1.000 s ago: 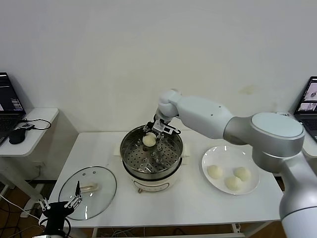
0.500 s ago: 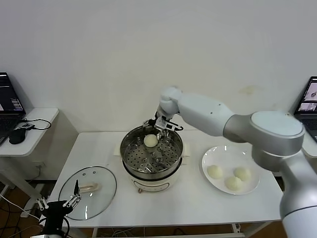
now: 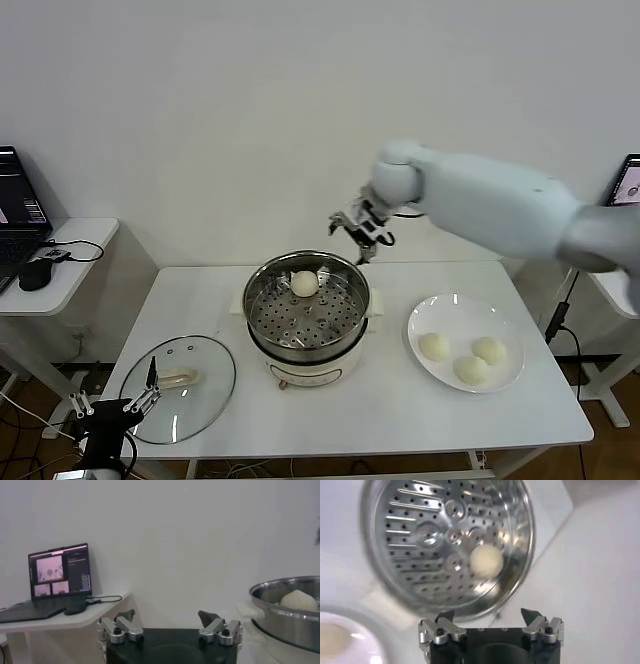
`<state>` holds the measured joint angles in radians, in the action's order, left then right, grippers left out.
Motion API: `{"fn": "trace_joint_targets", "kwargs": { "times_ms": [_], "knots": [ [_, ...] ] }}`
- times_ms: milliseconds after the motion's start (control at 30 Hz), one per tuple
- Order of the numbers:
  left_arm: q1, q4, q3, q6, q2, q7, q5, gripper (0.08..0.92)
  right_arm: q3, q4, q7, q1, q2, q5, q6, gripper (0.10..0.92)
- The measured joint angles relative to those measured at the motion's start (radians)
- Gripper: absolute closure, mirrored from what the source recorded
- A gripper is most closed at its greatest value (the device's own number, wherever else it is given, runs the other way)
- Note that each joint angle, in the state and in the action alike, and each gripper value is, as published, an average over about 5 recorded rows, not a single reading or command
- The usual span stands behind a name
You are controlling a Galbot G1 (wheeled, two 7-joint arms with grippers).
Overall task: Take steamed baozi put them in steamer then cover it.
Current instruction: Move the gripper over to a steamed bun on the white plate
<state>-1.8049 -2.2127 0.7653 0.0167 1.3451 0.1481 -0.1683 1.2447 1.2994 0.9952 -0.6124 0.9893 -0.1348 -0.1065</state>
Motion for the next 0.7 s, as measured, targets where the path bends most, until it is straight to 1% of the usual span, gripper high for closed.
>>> {"fn": "trace_joint_targets", "kwargs": {
  "times_ms": [200,367,533,700],
  "knots": [
    [-0.004,0.001,-0.006,0.0,0.0,0.0,0.007,0.177,-0.042,0.118,0.018,0.054,-0.205,0.007,-0.101,0.203],
    [-0.008,-0.003,-0.006,-0.003,0.0,-0.001,0.014,0.177,-0.111,0.164,0.033,0.148,-0.331,0.042,-0.142,0.203],
    [-0.017,-0.002,0.0,-0.004,0.002,-0.002,0.019,0.177,-0.196,0.171,0.049,0.266,-0.396,0.094,-0.15,0.202],
    [-0.023,0.001,0.004,-0.004,0.005,-0.002,0.022,0.177,-0.271,0.149,0.062,0.382,-0.416,0.144,-0.137,0.203]
  ]
}}
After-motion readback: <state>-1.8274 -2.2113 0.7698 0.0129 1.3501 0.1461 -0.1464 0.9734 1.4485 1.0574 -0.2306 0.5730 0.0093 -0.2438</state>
